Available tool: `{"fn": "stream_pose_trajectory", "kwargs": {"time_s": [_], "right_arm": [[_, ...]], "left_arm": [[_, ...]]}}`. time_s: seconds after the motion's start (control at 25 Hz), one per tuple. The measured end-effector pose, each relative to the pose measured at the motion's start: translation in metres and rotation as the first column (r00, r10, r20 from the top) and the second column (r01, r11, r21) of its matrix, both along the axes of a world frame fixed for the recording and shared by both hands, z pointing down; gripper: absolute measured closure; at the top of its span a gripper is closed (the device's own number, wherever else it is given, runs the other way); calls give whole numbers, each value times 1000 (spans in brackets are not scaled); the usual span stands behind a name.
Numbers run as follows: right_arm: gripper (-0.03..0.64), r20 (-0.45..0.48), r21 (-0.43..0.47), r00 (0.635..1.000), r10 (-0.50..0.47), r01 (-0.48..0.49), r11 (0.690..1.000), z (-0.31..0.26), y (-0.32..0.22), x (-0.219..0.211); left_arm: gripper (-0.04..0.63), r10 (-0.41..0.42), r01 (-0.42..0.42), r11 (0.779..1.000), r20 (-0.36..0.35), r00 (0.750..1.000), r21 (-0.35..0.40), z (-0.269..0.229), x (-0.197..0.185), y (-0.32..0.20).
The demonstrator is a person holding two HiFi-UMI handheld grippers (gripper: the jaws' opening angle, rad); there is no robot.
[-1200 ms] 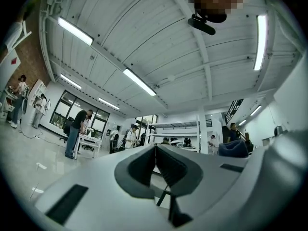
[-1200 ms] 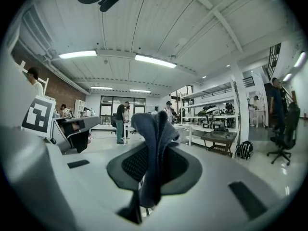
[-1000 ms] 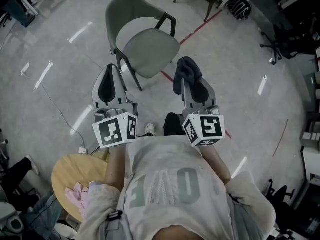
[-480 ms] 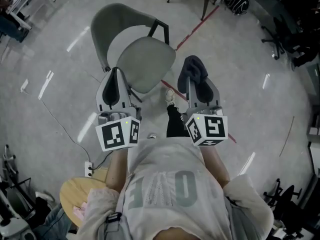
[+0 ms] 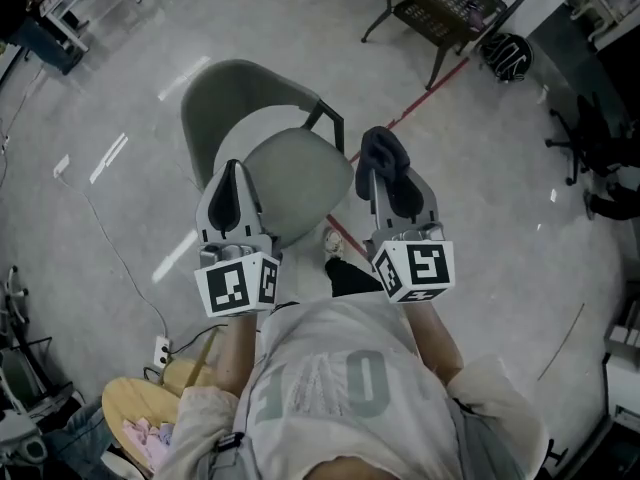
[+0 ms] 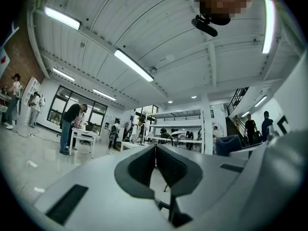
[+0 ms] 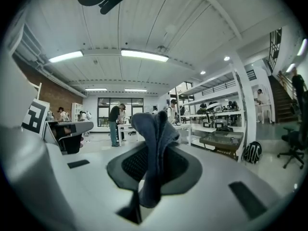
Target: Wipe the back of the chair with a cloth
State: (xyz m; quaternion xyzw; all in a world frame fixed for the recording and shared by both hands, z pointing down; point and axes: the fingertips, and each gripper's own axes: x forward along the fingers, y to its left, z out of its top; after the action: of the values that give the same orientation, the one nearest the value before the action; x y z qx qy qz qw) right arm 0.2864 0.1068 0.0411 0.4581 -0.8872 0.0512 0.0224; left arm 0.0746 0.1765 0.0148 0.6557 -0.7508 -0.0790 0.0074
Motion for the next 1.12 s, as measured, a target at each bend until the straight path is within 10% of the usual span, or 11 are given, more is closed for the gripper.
{"fn": "stream_pose_trajectory", "kwargs": {"time_s": [0.44, 1.12], "right_arm": [[557, 37, -42, 983, -179, 181, 983, 15, -100, -31], [557, 81, 10, 962, -262, 262, 965, -4, -108, -46]], "left_arm": [[580, -135, 137, 989, 40, 990, -59, 6, -5, -77], [580, -128, 129, 992, 82, 988, -7, -21, -1, -102]]}}
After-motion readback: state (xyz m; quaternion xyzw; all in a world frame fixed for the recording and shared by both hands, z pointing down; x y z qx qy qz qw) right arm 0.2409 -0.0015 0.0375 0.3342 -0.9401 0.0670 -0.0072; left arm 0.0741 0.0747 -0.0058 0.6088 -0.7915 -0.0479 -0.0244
